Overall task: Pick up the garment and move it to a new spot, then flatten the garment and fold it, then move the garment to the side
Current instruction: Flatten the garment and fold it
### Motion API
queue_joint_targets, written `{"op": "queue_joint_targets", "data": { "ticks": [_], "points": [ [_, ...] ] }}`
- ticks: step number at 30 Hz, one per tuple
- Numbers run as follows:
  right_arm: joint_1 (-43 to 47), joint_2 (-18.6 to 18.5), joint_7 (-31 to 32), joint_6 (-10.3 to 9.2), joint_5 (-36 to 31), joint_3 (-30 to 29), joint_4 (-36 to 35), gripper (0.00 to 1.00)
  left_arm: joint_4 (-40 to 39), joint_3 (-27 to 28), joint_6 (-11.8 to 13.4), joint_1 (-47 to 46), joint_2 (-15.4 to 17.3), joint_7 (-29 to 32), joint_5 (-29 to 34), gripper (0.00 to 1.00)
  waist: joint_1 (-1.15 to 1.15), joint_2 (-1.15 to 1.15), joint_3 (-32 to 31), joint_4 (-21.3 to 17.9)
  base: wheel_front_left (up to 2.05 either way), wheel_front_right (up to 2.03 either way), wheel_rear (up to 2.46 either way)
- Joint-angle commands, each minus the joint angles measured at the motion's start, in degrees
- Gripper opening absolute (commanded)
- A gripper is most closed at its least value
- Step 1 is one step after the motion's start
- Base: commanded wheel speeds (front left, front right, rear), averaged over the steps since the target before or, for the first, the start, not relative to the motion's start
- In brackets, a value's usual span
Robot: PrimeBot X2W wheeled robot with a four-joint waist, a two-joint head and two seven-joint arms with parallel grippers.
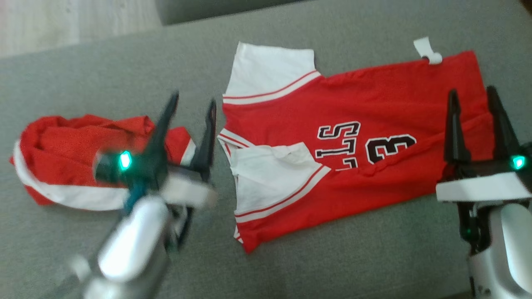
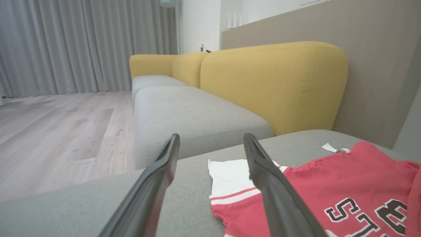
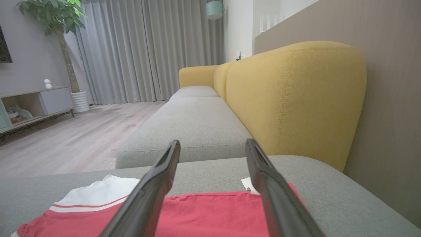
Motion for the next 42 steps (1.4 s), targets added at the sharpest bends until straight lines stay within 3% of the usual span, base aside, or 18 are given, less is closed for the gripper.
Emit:
{"op": "queue_joint_targets", "data": {
  "ticks": [1, 6, 10, 14, 21, 27, 37, 38, 40, 42],
  "points": [
    [-2.8, 0.4, -0.5, -0.05, -0.4, 1.0, -2.5, 1.0, -0.3, 1.8, -1.8, -6.9, 1.9, 1.3, 0.1, 1.0, -0.01, 0.0, 3.0, -1.3, 0.0, 0.0, 0.0],
    [-5.9, 1.8, -0.4, -0.05, -1.3, 1.0, -3.0, 1.0, 7.3, 0.3, -10.6, -22.4, 5.4, 11.6, -0.5, 1.0, -0.01, 0.0, 8.5, -3.7, 0.0, 0.0, 0.0],
    [-8.4, 2.8, -0.4, -0.05, -1.8, 2.5, -3.0, 1.0, 14.4, -2.6, -14.2, -32.8, 7.7, 20.0, -2.5, 1.0, -0.01, 0.0, 12.0, -6.5, 0.0, 0.0, 0.0],
    [-10.3, 3.4, -0.7, -0.05, -2.2, 4.6, -2.3, 1.0, 20.0, -7.9, -14.7, -39.0, 9.9, 27.3, -7.7, 1.0, -0.01, 0.0, 14.0, -9.4, 0.0, 0.0, 0.0],
    [-11.4, 3.9, -1.0, -0.05, -1.9, 5.4, -2.5, 1.0, 23.1, -13.2, -14.7, -42.9, 13.3, 33.2, -19.5, 1.0, -0.01, 0.0, 15.4, -12.7, 0.0, 0.0, 0.0],
    [-11.5, 4.1, -1.2, -0.05, -2.6, 5.8, -3.0, 1.0, 26.4, -18.0, -14.7, -45.4, 15.7, 34.7, -22.5, 1.0, -0.01, 0.0, 16.5, -14.6, 0.0, 0.0, 0.0],
    [-11.3, 4.2, -1.3, -0.05, -2.2, 6.1, -3.7, 1.0, 28.5, -24.4, -14.7, -47.2, 16.5, 37.9, -27.5, 1.0, -0.01, 0.0, 18.0, -15.8, 0.0, 0.0, 0.0],
    [-11.4, 4.2, -1.3, -0.05, -2.1, 6.0, -3.8, 1.0, 28.4, -24.7, -14.7, -47.2, 16.5, 38.6, -28.6, 0.54, -0.01, 0.0, 18.1, -15.8, 0.0, 0.0, 0.0],
    [-11.5, 4.2, -1.3, -0.05, -2.3, 5.8, -3.8, 1.0, 28.6, -25.2, -14.7, -47.2, 16.3, 39.6, -30.5, 0.0, -0.01, 0.0, 18.0, -15.6, 0.0, 0.0, 0.0],
    [-11.6, 4.2, -1.3, -0.05, -2.8, 5.4, -3.5, 1.0, 28.0, -25.6, -14.7, -47.4, 16.1, 38.4, -31.3, 0.0, -0.01, 0.0, 17.6, -15.1, 0.0, 0.0, 0.0]
  ]
}}
